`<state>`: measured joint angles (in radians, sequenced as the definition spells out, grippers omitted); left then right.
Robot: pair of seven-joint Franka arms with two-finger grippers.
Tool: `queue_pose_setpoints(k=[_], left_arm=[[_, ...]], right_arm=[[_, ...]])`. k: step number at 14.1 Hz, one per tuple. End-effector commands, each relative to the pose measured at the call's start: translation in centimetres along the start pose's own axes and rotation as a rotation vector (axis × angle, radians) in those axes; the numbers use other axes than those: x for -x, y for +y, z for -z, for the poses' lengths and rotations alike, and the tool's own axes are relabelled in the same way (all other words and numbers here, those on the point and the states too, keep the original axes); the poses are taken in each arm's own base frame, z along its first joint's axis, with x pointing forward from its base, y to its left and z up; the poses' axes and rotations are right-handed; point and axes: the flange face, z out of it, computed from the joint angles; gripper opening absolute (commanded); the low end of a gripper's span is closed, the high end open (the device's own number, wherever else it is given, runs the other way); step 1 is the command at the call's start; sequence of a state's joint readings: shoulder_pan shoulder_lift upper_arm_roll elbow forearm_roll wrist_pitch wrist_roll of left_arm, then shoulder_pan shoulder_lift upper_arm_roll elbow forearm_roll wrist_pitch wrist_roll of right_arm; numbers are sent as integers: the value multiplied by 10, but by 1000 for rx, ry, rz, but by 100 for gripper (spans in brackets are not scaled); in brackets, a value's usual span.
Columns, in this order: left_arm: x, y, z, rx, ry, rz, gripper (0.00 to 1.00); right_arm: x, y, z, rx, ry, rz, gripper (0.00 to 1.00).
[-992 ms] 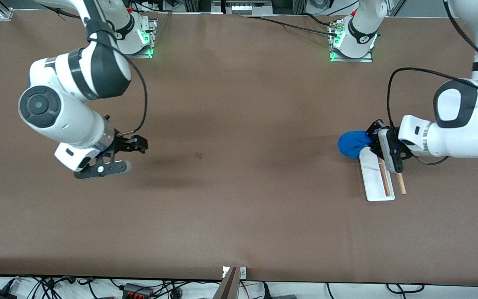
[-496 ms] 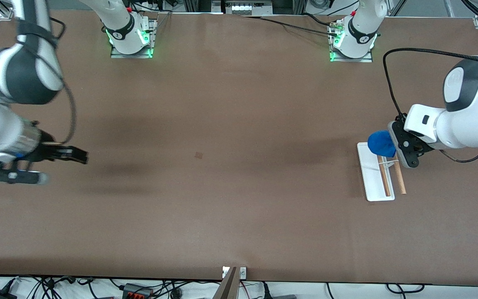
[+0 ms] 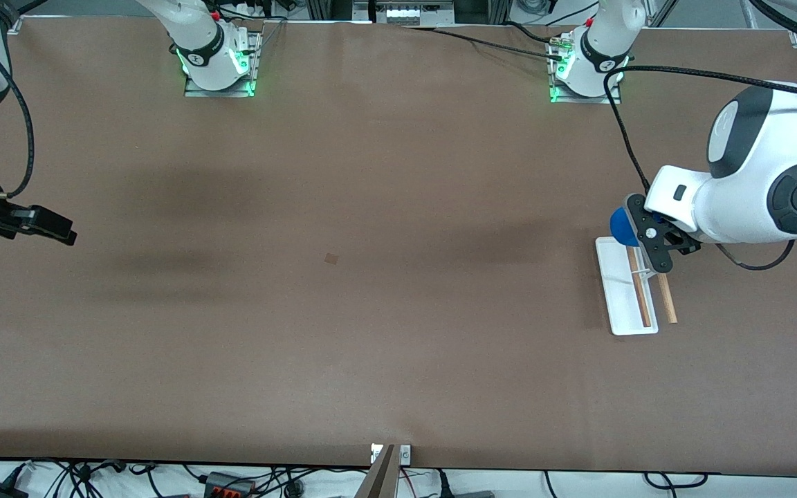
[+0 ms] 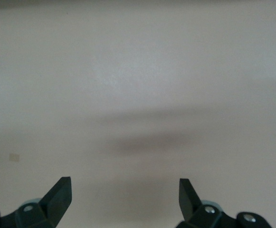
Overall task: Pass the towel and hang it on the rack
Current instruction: 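Carry the towel over the dowel rack while the right gripper withdraws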
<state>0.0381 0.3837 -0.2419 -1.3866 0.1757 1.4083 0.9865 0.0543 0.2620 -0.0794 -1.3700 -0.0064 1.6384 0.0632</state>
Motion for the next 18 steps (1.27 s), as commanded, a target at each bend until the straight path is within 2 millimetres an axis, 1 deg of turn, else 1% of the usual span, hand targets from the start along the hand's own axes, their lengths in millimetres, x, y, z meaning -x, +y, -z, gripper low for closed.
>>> queue_pose_setpoints(k=[1,2,4,6,7,8,10,13,14,16,18], left_arm=[[-6,-11,17,-51,-84,-55,0],[-5,-15,19,-63,-91,-125,0],[1,-21,23,-82,-104,-184,0],[-2,-32,33,-189,-127,-307,0],[-5,-37,35,-228,-117,-371,0],[-7,-42,31,-227,-99,-366,0],[-14,-40,26,-201,-45,-277,0],[-25,-47,3,-115,51,-213,0],[-30,-44,3,-101,81,-191,0],[-35,-40,4,-90,95,-134,0],[-32,-47,-4,-67,135,-130,0]], right_arm=[[12,11,-2,11,-32,10,100],[22,12,-3,10,-33,12,100],[44,14,-11,4,-1,16,100],[64,16,-18,-1,8,15,100],[69,16,-18,-3,11,15,100],[72,16,-18,-3,5,16,100],[72,17,-13,-3,12,20,100],[74,13,-6,-4,-6,49,100],[71,12,0,-4,8,41,100],[70,13,3,-6,14,34,100],[70,13,3,-6,14,50,100]])
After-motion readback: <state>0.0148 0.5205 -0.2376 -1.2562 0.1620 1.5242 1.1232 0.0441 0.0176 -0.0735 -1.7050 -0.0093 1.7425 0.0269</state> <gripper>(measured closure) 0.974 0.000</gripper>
